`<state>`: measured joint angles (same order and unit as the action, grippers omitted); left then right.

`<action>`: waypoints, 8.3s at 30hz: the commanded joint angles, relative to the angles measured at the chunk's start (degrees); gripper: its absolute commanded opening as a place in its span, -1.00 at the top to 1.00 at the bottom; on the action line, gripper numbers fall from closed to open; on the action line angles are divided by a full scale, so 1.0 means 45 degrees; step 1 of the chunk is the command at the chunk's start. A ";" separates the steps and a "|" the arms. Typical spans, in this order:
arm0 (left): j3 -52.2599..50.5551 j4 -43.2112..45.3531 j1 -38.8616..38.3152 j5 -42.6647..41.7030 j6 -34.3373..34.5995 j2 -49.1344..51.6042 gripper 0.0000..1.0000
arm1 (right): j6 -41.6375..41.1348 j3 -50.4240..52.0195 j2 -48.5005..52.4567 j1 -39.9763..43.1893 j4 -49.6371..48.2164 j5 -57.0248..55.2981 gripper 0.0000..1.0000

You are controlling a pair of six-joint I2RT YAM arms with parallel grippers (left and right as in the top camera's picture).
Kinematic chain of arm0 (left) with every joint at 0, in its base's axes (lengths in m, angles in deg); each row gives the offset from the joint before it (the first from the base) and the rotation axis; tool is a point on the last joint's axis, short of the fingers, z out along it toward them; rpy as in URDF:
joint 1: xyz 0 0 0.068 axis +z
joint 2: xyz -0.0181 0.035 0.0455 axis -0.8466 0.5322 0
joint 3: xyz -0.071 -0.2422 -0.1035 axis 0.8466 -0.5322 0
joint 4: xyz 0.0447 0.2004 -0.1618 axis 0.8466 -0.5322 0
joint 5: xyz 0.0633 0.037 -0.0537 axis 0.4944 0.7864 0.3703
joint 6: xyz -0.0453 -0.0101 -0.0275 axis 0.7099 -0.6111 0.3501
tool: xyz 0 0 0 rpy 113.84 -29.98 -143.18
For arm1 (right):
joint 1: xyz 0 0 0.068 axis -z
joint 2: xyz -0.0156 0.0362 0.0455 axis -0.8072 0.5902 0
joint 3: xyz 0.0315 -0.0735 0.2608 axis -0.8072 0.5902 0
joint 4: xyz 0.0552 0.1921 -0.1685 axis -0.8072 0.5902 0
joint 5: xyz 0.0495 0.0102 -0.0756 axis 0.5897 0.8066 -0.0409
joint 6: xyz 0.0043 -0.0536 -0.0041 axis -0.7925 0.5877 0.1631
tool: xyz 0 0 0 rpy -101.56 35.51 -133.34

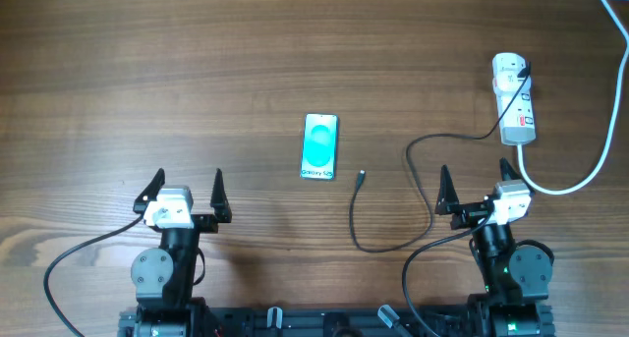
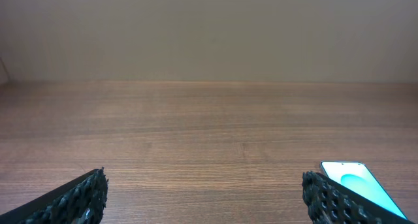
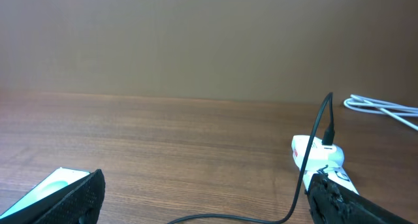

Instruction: Plug charger to phone and switch on socket

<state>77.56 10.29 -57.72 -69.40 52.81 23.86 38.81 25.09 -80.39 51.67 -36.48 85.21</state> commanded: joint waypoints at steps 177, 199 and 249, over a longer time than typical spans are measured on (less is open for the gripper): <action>2.5398 -1.9851 -0.2006 -1.9744 0.5469 2.7564 -0.36 | 0.0214 0.0015 -0.0068 0.0044 -0.0049 -0.0160 -1.00; 2.5398 -2.0492 -0.1331 -1.9744 0.5459 2.7515 -0.36 | 0.0214 0.0015 -0.0068 0.0044 -0.0049 -0.0160 -1.00; 2.5398 -2.0502 -0.1059 -1.9744 0.5464 2.7180 -0.35 | 0.0214 0.0015 -0.0068 0.0044 -0.0049 -0.0160 -1.00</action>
<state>190.40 -81.66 -62.86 -155.06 77.27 148.95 38.81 25.09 -80.35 51.67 -36.48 85.05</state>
